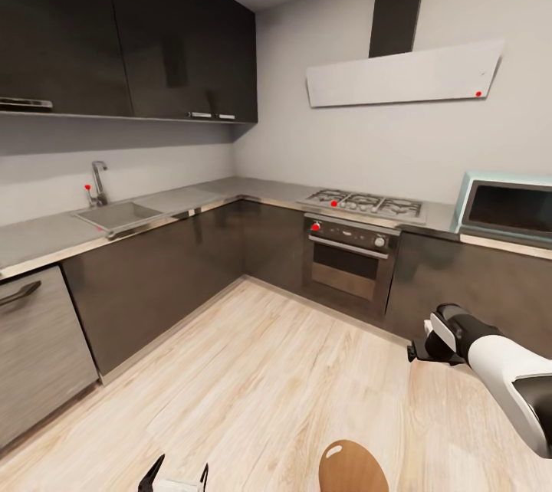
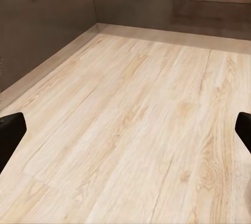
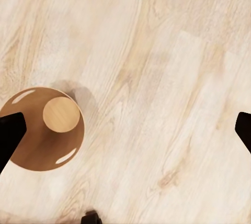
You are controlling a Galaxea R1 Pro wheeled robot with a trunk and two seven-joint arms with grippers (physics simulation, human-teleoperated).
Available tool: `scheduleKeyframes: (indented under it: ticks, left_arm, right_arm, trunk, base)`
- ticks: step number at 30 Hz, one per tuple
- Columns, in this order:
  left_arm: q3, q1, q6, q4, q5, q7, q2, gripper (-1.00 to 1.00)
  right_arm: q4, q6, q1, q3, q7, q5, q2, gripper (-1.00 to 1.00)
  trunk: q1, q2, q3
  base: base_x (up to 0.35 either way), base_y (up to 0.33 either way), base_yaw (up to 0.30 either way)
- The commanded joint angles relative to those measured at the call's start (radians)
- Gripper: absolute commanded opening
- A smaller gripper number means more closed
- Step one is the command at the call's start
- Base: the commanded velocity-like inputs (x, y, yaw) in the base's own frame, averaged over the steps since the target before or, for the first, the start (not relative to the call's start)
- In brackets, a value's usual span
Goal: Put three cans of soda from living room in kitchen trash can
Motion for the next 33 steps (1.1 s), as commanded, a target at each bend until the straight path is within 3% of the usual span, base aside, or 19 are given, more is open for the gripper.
scheduleKeyframes:
  ticks: [1,12,29,32,33]
  left_arm:
    - [0.000,0.000,0.000,0.000,0.000,0.000,0.000,1.00]
    - [0.000,0.000,0.000,0.003,-0.002,0.001,0.000,1.00]
    - [-0.001,0.000,0.000,0.004,-0.003,0.001,0.000,1.00]
    - [-0.001,0.000,0.000,0.004,-0.004,0.001,0.000,1.00]
    - [-0.001,0.000,0.000,0.004,-0.004,0.001,0.000,1.00]
  right_arm:
    - [0.000,0.000,0.000,0.000,0.000,0.000,0.000,1.00]
    - [0.001,0.001,0.000,0.000,0.002,-0.001,0.000,1.00]
    - [0.009,0.004,0.000,0.001,0.002,0.000,0.001,1.00]
    - [0.013,0.003,0.000,0.001,0.001,0.000,0.007,1.00]
    - [0.015,0.003,0.001,0.002,-0.002,0.000,0.024,1.00]
  trunk:
    - [0.000,0.000,-0.001]
    - [0.000,0.000,-0.016]
    - [0.065,-0.119,-0.096]
    - [0.077,-0.140,-0.110]
    - [0.080,-0.147,-0.115]
  base:
    - [0.000,0.000,0.000]
    - [0.000,0.000,0.000]
    - [0.000,0.000,0.000]
    - [0.000,0.000,0.000]
    - [0.000,0.000,0.000]
